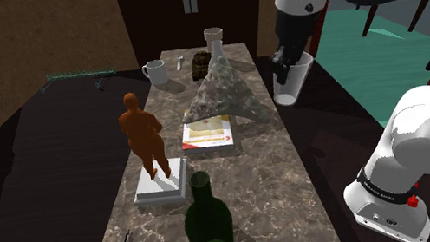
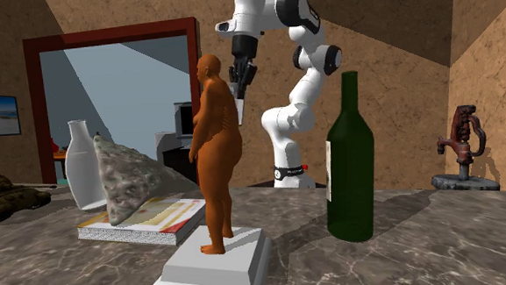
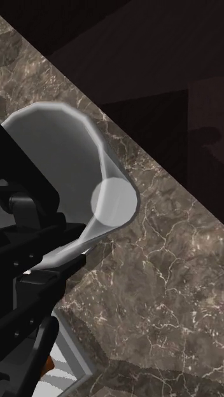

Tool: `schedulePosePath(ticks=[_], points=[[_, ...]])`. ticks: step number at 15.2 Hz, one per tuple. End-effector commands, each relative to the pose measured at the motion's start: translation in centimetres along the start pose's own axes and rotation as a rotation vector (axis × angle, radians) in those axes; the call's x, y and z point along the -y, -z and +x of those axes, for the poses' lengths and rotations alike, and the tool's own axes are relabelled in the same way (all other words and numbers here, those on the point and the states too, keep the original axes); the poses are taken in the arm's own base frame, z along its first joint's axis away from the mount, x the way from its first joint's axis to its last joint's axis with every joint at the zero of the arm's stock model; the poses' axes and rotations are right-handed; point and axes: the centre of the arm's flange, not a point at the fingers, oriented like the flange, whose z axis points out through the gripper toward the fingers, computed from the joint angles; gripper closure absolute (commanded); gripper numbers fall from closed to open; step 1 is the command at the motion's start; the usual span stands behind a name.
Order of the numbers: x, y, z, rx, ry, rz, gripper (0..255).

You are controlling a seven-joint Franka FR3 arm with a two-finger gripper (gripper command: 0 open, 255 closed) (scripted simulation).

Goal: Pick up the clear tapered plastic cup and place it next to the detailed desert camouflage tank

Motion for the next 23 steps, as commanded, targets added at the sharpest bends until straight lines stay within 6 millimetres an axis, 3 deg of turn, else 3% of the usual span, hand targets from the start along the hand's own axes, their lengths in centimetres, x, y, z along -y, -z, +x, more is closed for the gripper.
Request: schedulePosePath(ticks=[1, 23], points=[[-2.1, -0.7, 1.8, -0.001, 0.001, -0.001, 255], [-23.2, -5.9, 21.0, -0.001, 0.001, -0.001, 255]])
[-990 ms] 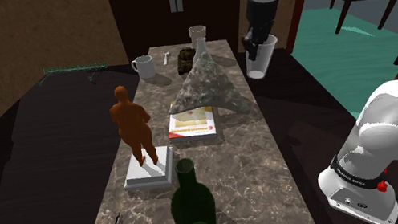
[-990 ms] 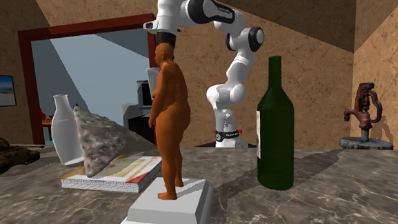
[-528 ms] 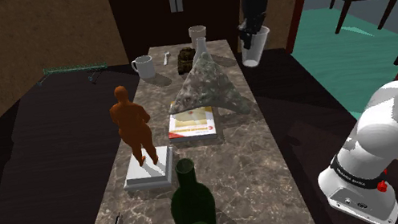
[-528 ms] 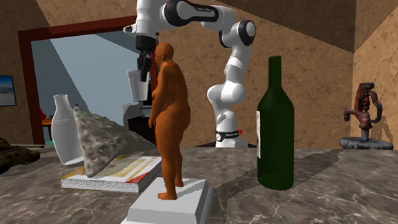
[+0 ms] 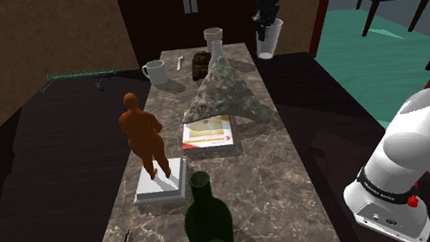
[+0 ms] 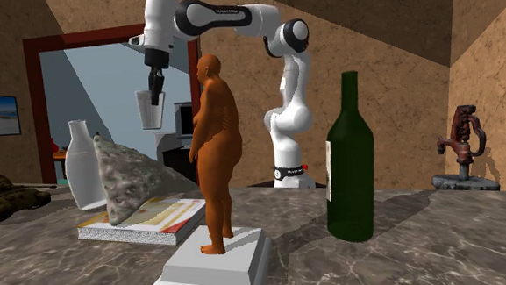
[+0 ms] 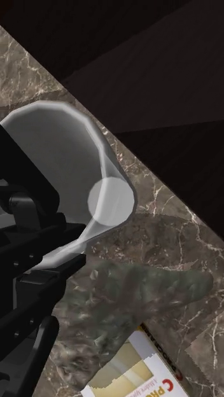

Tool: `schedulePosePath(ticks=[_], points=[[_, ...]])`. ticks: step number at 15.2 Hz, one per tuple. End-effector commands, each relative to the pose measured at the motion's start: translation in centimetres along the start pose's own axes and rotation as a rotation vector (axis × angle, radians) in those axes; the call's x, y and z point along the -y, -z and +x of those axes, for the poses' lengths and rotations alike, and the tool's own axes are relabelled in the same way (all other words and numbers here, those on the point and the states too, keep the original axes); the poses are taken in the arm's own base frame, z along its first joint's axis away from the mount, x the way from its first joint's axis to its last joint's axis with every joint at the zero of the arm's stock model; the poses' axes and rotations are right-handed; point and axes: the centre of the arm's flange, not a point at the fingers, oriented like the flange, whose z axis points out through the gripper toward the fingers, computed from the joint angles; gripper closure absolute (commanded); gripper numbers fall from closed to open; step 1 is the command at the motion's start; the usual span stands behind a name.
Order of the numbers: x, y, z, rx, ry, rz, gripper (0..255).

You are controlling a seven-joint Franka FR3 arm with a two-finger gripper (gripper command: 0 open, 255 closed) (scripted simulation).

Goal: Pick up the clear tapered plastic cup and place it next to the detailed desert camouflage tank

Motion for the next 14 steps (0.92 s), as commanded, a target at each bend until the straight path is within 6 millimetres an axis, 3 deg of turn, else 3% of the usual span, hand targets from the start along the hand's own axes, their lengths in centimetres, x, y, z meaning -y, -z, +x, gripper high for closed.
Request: schedulePosePath(ticks=[1, 14], points=[[-2.1, -0.5, 1.8, -0.001, 0.001, -0.001, 255], [-14.6, -3.5, 13.2, -0.001, 0.001, -0.001, 255]])
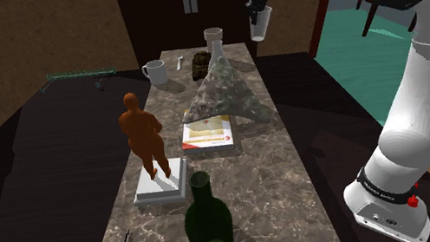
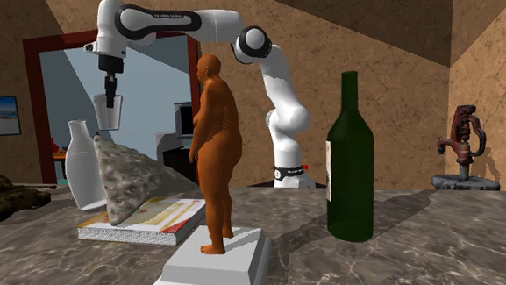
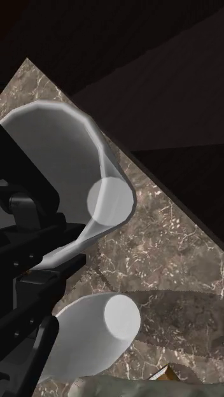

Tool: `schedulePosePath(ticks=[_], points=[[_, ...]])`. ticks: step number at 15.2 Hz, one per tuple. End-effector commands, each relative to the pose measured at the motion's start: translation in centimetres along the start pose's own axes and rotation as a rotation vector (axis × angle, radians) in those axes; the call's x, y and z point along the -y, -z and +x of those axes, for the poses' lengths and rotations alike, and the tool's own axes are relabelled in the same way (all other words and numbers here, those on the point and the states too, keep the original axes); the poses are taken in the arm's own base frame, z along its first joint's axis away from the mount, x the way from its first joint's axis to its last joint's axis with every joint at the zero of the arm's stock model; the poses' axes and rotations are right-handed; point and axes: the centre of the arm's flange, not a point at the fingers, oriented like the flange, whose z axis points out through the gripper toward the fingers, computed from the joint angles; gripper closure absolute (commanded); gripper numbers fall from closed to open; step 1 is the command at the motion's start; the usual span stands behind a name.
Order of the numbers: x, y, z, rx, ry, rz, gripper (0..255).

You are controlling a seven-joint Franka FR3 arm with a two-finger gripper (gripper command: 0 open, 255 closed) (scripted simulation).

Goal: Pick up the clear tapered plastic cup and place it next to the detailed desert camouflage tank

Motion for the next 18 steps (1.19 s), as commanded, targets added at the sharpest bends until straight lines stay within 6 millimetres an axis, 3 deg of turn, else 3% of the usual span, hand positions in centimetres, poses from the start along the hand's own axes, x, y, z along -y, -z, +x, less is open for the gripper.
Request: schedulePosePath(ticks=[1, 2, 18], points=[[-2.1, -0.5, 1.6, -0.001, 0.001, 0.0, 255], [-2.9, -0.7, 2.4, -0.001, 0.001, 0.0, 255], [-1.7, -9.0, 1.4, -0.001, 0.001, 0.0, 255]])
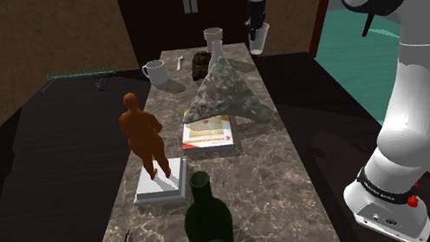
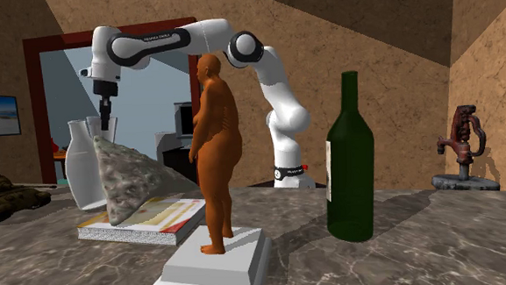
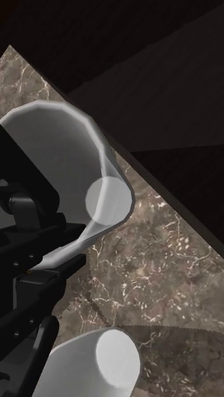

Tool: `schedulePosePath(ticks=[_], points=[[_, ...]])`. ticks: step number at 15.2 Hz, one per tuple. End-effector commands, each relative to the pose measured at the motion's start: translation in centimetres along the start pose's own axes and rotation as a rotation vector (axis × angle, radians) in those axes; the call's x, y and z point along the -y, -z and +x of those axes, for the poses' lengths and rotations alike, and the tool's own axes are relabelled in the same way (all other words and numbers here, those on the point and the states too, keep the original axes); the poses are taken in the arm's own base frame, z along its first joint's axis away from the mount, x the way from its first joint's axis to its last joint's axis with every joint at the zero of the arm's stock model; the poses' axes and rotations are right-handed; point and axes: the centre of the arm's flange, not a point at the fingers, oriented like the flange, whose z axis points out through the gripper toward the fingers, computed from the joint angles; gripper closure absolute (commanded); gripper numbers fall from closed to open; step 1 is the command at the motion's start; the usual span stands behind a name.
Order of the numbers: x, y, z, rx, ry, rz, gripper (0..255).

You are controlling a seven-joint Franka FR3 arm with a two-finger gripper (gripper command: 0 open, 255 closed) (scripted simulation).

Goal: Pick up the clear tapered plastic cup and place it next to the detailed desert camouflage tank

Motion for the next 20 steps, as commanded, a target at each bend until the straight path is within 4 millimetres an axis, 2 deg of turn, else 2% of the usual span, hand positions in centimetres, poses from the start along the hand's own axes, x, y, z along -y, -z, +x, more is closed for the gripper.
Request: schedulePosePath(ticks=[1, 20], points=[[0.1, -1.0, -0.1, -0.001, 0.0, 0.0, 255], [1.5, -10.9, -1.3, -0.001, 0.0, 0.0, 255]])
